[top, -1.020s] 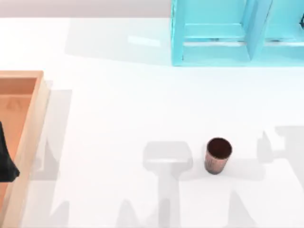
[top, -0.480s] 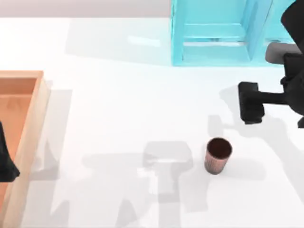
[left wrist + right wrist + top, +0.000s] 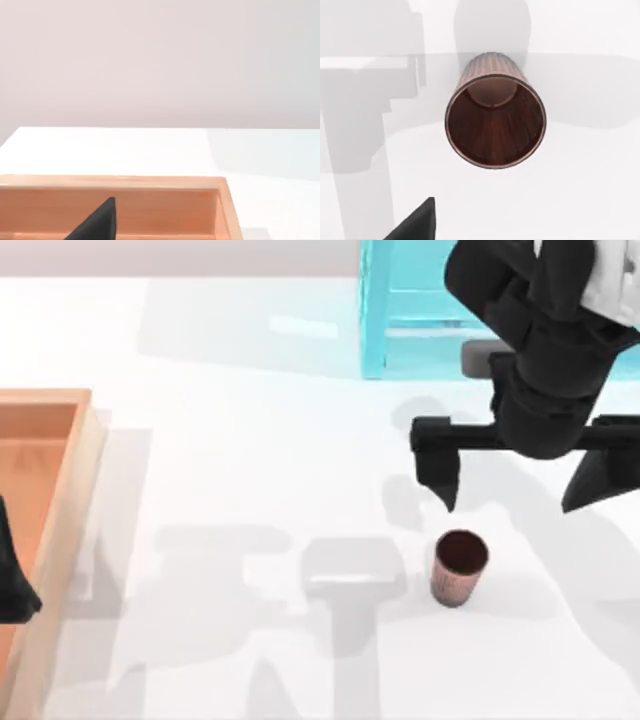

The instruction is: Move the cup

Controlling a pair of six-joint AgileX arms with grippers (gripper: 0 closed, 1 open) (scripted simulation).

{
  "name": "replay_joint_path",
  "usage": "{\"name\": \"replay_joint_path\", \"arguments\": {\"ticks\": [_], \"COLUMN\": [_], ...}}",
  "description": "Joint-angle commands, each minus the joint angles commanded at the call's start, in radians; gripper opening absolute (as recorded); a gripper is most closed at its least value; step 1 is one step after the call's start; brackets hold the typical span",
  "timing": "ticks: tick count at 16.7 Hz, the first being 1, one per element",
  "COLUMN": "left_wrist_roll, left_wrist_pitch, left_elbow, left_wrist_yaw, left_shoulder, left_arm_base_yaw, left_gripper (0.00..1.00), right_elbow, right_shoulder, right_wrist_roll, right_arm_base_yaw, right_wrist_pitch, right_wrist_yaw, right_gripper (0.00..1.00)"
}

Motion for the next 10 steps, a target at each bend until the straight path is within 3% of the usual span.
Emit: {"name": "replay_joint_path", "arguments": {"ticks": [6,10], "left_wrist_roll": [0.0,0.0], "left_wrist_pitch": [0.0,0.0], "left_elbow": [0.0,0.0], "left_wrist_yaw": [0.0,0.0], "left_shoulder": [0.0,0.0], "left_arm_base_yaw": [0.0,0.0], "left_gripper": [1.0,1.0], "right_elbow": [0.0,-0.094], "right_shoulder": [0.004,0.026], "right_wrist_roll": [0.0,0.0], "right_arm_base_yaw": [-0.003,0.0], "right_wrist_pitch": [0.002,0.114], "right_wrist_yaw": [0.0,0.001], "right_gripper": [1.0,1.0]}}
